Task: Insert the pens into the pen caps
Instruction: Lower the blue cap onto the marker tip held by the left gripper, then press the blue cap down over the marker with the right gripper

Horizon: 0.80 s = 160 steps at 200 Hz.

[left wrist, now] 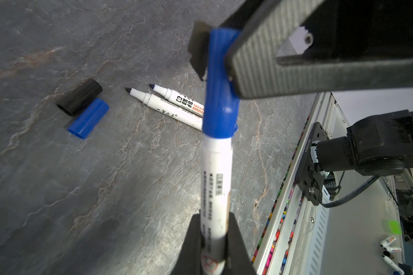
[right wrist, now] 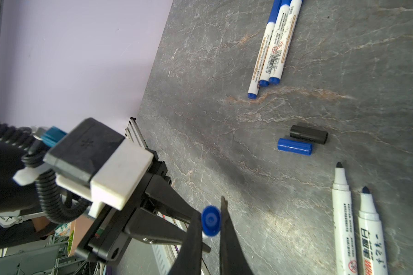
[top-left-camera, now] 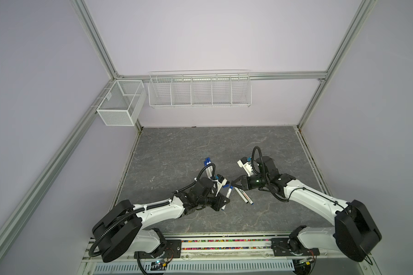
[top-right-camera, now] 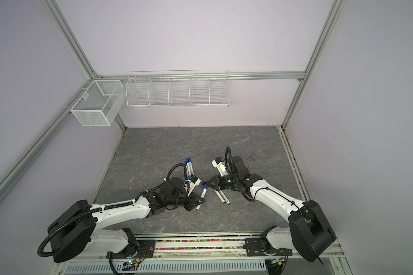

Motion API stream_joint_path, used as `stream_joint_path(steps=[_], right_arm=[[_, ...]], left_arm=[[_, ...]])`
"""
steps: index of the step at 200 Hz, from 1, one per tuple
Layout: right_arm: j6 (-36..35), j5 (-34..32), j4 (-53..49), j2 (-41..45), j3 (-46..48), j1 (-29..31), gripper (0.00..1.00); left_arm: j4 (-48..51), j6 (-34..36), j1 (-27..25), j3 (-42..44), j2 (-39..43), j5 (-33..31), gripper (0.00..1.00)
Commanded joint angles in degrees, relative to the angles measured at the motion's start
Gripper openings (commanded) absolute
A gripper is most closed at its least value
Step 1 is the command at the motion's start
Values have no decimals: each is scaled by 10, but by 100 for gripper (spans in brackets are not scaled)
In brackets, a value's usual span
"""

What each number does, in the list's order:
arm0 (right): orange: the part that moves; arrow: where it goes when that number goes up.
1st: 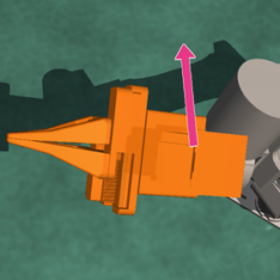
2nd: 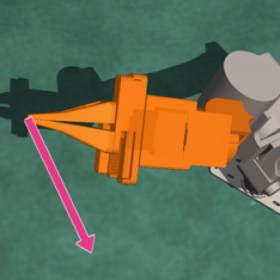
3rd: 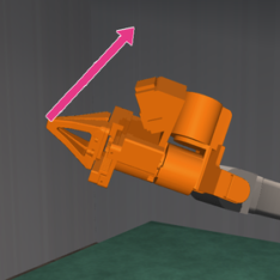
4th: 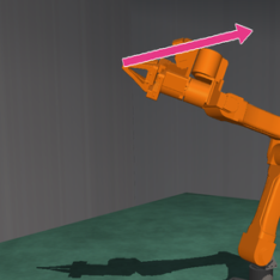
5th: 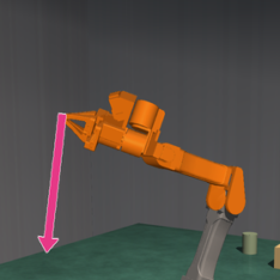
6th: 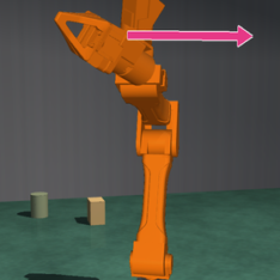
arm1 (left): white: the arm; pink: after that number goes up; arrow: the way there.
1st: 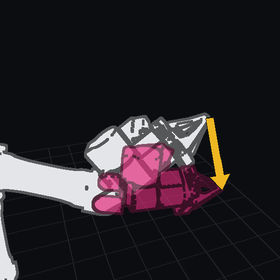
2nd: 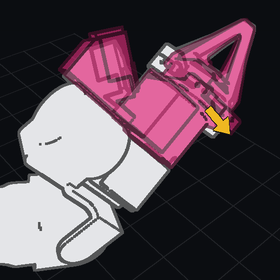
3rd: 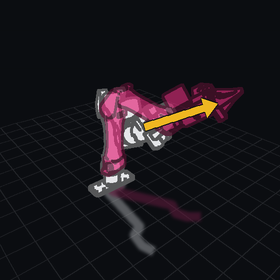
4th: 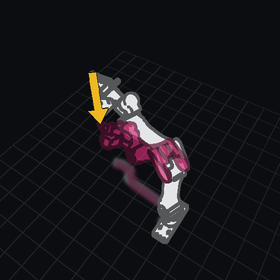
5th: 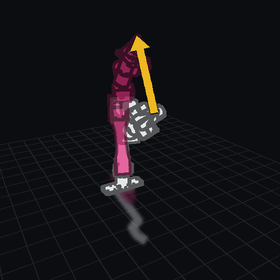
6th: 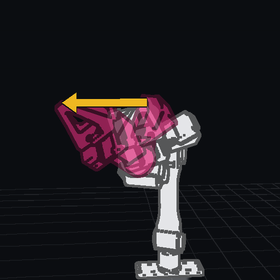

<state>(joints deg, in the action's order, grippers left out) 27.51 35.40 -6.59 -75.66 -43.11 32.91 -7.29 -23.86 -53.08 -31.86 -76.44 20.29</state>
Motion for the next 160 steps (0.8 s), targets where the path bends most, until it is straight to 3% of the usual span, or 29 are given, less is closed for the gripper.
stream_joint_path(steps=[1, 74, 160], right_arm=[[-17, 147, -105, 2, 25, 46, 7], [-25, 163, -106, 22, 30, 55, 7], [-24, 214, -104, 65, 27, 56, 7]], left_arm=[[-76, -20, 23, -15, 10, -91, 0], [-95, -20, 28, -17, 51, -69, 0], [-99, -32, 62, -20, 47, 17, 0]])
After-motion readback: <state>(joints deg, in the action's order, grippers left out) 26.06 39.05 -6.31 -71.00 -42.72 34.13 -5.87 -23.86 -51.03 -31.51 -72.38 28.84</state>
